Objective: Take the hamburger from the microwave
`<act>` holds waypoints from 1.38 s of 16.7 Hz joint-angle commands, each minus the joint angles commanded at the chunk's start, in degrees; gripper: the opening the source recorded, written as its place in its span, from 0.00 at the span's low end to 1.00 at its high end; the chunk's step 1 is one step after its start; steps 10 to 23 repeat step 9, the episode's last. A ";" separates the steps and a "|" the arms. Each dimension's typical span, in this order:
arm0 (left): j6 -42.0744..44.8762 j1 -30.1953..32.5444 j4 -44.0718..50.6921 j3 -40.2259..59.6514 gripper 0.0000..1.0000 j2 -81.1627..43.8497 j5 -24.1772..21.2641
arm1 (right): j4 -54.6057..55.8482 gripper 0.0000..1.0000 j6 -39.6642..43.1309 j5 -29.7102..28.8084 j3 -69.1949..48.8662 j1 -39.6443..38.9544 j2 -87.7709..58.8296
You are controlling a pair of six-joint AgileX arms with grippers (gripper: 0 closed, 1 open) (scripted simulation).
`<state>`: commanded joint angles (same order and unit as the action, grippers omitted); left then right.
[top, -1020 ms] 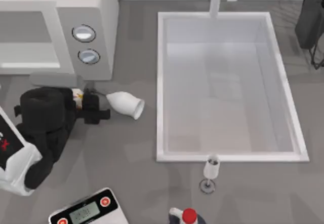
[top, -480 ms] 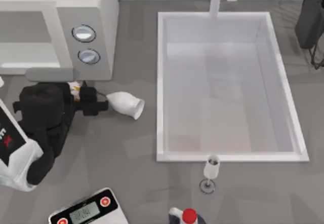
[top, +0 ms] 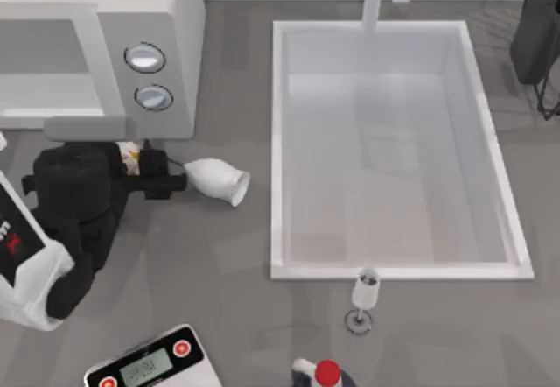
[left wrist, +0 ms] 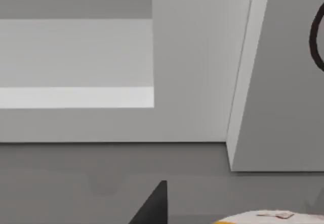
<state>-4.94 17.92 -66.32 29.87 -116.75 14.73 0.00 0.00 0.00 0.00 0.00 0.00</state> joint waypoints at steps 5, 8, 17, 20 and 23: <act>0.00 0.00 0.00 0.00 1.00 0.00 0.00 | 0.00 1.00 0.00 0.00 0.00 0.00 0.00; 0.00 0.00 0.00 0.00 1.00 0.00 0.00 | 0.00 1.00 0.00 0.00 0.00 0.00 0.00; 0.00 0.00 0.00 0.00 1.00 0.00 0.00 | 0.00 1.00 0.00 0.00 0.00 0.00 0.00; 0.00 0.00 0.00 0.00 1.00 0.00 0.00 | 0.00 1.00 0.00 0.00 0.00 0.00 0.00; 0.00 0.00 0.00 0.00 1.00 0.00 0.00 | 0.00 1.00 0.00 0.00 0.00 0.00 0.00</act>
